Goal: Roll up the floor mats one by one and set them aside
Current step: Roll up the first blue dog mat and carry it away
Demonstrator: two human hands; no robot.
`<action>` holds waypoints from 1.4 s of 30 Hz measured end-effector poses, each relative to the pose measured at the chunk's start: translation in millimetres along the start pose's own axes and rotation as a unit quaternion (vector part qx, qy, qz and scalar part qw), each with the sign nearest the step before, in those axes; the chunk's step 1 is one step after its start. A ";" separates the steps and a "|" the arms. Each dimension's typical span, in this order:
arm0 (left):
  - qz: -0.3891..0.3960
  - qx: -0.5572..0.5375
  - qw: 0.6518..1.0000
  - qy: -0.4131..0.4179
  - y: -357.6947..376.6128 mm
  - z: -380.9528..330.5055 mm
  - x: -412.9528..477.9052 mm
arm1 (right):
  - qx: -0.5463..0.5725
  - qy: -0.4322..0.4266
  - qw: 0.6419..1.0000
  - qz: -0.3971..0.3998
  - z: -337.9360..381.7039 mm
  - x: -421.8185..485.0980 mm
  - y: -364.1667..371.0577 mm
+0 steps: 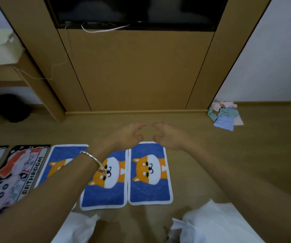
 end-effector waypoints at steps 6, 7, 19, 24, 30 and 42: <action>-0.006 -0.018 0.997 -0.072 7.6 18.8 43.4 | 0.024 -0.036 0.998 0.051 -34.2 57.6 5.9; -0.011 -0.027 0.996 -0.081 9.5 21.0 51.8 | 0.025 -0.041 0.997 0.059 -40.7 66.6 6.5; 0.193 -0.056 0.961 -0.188 152.2 126.3 123.4 | 0.078 0.000 0.986 0.146 -119.7 162.4 145.6; 0.220 -0.055 0.961 -0.157 239.7 201.6 176.7 | 0.097 0.068 0.981 0.153 -174.3 217.8 263.5; 0.187 -0.076 0.970 -0.134 361.2 319.2 224.2 | 0.116 0.080 0.977 0.157 -224.0 289.5 409.9; 0.223 0.014 0.968 -0.118 611.7 482.4 260.5 | 0.010 0.072 0.967 0.246 -315.0 383.2 663.1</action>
Point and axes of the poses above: each hand's wrist, its own x-axis towards the middle knuckle, its own y-axis out of the palm, z = x × y, the point moved 8 cm from there along x, towards the middle knuckle, and after that the axes turned 5 degrees about y, right-handed, at the moved point
